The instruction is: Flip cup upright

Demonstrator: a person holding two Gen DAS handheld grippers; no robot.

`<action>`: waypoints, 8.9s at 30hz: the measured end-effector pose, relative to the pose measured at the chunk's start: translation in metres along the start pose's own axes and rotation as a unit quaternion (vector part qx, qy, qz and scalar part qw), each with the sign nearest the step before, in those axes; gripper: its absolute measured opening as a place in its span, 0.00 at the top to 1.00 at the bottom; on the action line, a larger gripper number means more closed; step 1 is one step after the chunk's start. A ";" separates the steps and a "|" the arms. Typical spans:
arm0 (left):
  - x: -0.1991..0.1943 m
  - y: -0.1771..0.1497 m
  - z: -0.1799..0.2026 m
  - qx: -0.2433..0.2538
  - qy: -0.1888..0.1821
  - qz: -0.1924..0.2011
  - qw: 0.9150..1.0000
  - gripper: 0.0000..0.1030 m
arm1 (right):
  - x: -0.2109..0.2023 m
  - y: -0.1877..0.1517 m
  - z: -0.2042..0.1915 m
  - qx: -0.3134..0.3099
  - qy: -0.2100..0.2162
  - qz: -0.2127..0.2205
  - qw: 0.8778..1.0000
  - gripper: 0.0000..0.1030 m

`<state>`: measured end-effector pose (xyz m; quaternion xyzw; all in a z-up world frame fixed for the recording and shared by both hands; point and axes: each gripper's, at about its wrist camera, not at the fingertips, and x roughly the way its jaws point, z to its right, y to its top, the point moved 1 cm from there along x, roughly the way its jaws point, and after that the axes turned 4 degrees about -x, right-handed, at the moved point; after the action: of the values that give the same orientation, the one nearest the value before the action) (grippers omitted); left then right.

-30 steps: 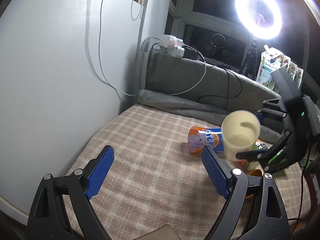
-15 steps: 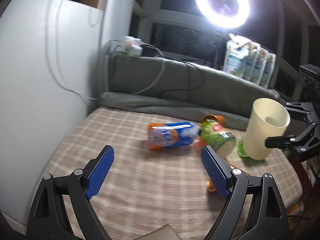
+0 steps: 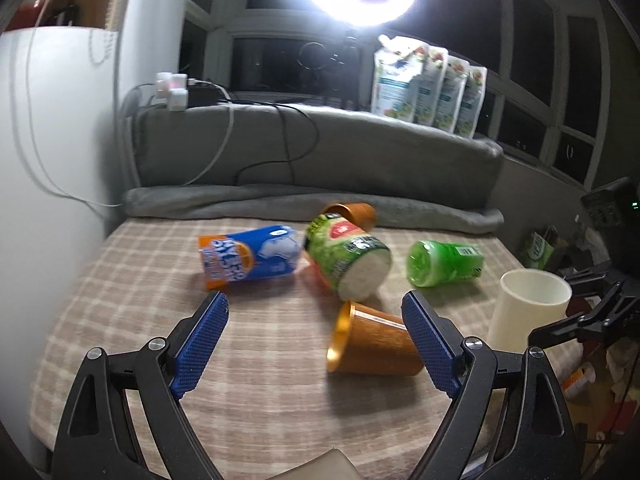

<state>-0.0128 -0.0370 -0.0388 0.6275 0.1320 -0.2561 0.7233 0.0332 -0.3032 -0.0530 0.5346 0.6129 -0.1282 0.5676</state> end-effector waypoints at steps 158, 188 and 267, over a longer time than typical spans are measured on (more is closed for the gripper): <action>0.151 0.012 0.168 0.082 -0.130 -0.169 0.974 0.28 | -0.067 -0.078 0.094 0.222 -0.149 0.233 0.935 0.18; 0.136 0.007 0.177 0.106 -0.163 -0.177 0.965 0.22 | -0.068 -0.071 0.083 0.217 -0.151 0.245 0.933 0.18; -0.003 0.067 0.044 -0.006 -0.024 0.095 0.995 0.13 | -0.105 -0.015 -0.005 0.110 -0.364 0.370 0.848 0.00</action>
<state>0.0148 -0.0735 0.0269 0.6266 0.0564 -0.2003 0.7510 -0.0042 -0.3591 0.0292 0.6956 0.1014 -0.1609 0.6928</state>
